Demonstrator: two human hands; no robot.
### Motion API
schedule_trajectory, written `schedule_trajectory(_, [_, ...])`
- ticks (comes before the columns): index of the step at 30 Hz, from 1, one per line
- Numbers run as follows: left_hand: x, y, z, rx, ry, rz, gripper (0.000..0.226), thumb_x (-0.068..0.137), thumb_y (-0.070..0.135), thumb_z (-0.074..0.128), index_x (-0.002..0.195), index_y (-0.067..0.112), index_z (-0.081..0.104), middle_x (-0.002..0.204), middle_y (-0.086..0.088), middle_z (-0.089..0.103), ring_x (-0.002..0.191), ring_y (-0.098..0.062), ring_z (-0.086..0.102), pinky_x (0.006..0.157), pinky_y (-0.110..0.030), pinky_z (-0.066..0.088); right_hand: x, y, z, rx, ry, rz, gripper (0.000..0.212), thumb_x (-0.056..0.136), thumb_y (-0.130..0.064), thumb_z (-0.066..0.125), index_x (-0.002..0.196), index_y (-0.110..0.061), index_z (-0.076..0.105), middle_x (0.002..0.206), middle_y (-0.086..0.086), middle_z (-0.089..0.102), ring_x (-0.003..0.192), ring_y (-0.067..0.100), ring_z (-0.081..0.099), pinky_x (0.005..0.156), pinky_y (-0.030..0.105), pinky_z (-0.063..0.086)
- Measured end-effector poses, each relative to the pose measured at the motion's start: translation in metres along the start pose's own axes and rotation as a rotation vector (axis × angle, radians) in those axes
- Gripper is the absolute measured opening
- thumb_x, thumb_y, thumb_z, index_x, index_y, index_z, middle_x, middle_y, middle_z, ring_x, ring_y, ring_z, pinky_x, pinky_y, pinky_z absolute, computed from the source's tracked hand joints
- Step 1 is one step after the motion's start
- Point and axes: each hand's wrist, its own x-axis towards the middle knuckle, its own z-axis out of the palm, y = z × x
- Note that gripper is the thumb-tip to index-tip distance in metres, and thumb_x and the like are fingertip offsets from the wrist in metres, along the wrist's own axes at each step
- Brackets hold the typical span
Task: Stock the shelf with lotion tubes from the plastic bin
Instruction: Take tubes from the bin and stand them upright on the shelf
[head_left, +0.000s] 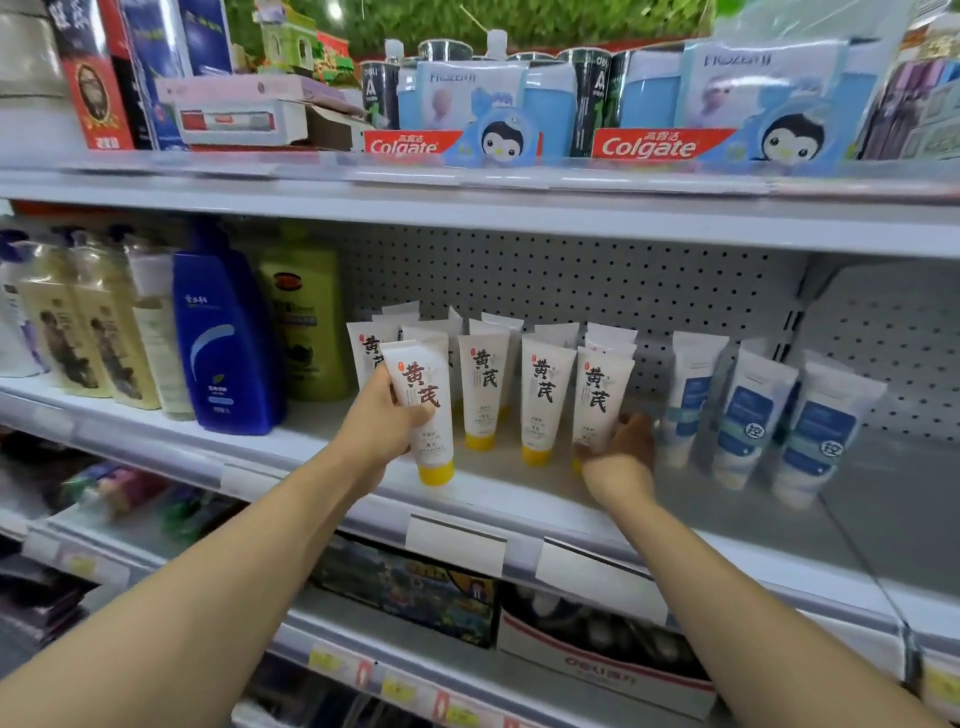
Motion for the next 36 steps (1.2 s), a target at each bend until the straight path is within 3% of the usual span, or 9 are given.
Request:
schedule_trajectory(3, [0.009, 0.0, -0.016, 0.006, -0.021, 0.02, 0.033, 0.088, -0.008, 0.051, 0.105, 0.021, 0.048, 0.105, -0.002, 0.062, 0.11, -0.027, 0.057, 0.094, -0.053, 0.046, -0.011, 0.002, 0.003, -0.123, 0.002, 0.055, 0.071, 0.067, -0.029, 0.068, 0.128, -0.004, 0.041, 0.127, 0.019, 0.05, 0.116, 0.038, 0.049, 0.095, 0.041, 0.046])
schedule_trajectory(7, [0.02, 0.005, -0.042, 0.008, -0.069, 0.06, 0.038, 0.088, -0.01, 0.049, 0.107, 0.024, 0.049, 0.103, 0.001, 0.063, 0.108, -0.024, 0.057, 0.094, -0.05, 0.047, -0.029, -0.006, 0.015, -0.149, 0.036, 0.053, 0.057, 0.06, -0.036, 0.062, 0.11, -0.009, 0.057, 0.11, 0.014, 0.062, 0.103, 0.035, 0.057, 0.088, 0.037, 0.048])
schedule_trajectory(9, [0.024, 0.006, -0.056, 0.007, -0.084, 0.079, 0.038, 0.088, -0.01, 0.048, 0.111, 0.02, 0.047, 0.107, -0.002, 0.062, 0.107, -0.024, 0.058, 0.094, -0.048, 0.048, -0.051, -0.024, 0.02, -0.177, 0.06, 0.013, 0.063, 0.064, -0.043, 0.068, 0.116, -0.011, 0.052, 0.12, 0.013, 0.056, 0.112, 0.035, 0.049, 0.096, 0.041, 0.044])
schedule_trajectory(12, [0.032, 0.004, -0.077, 0.021, -0.096, 0.082, 0.037, 0.088, -0.01, 0.049, 0.112, 0.017, 0.047, 0.11, -0.005, 0.061, 0.106, -0.023, 0.058, 0.094, -0.048, 0.048, -0.077, -0.048, 0.03, -0.2, 0.024, 0.002, 0.06, 0.08, -0.033, 0.068, 0.126, -0.006, 0.041, 0.134, 0.015, 0.041, 0.127, 0.035, 0.03, 0.104, 0.04, 0.033])
schedule_trajectory(15, [0.041, -0.002, -0.093, 0.053, -0.121, 0.068, 0.036, 0.087, -0.01, 0.05, 0.112, 0.016, 0.046, 0.115, -0.008, 0.06, 0.11, -0.025, 0.057, 0.097, -0.049, 0.046, -0.094, -0.062, 0.045, -0.203, -0.034, -0.002, 0.064, 0.082, -0.032, 0.066, 0.134, -0.01, 0.035, 0.141, 0.011, 0.034, 0.134, 0.031, 0.022, 0.108, 0.039, 0.028])
schedule_trajectory(25, [0.067, -0.017, -0.097, 0.072, -0.126, 0.019, 0.036, 0.088, -0.007, 0.053, 0.122, 0.002, 0.046, 0.127, -0.014, 0.056, 0.119, -0.03, 0.053, 0.098, -0.044, 0.043, -0.133, -0.09, 0.072, -0.269, -0.05, -0.054, 0.059, 0.082, -0.033, 0.064, 0.131, -0.018, 0.034, 0.138, 0.007, 0.033, 0.131, 0.027, 0.025, 0.105, 0.037, 0.031])
schedule_trajectory(36, [0.075, -0.031, -0.092, 0.213, -0.13, 0.036, 0.032, 0.09, 0.001, 0.053, 0.121, 0.007, 0.047, 0.129, -0.012, 0.057, 0.119, -0.03, 0.053, 0.095, -0.04, 0.045, -0.153, -0.087, 0.087, -0.325, -0.079, -0.069, 0.067, 0.083, -0.035, 0.063, 0.138, -0.017, 0.03, 0.142, 0.006, 0.03, 0.133, 0.026, 0.021, 0.108, 0.038, 0.028])
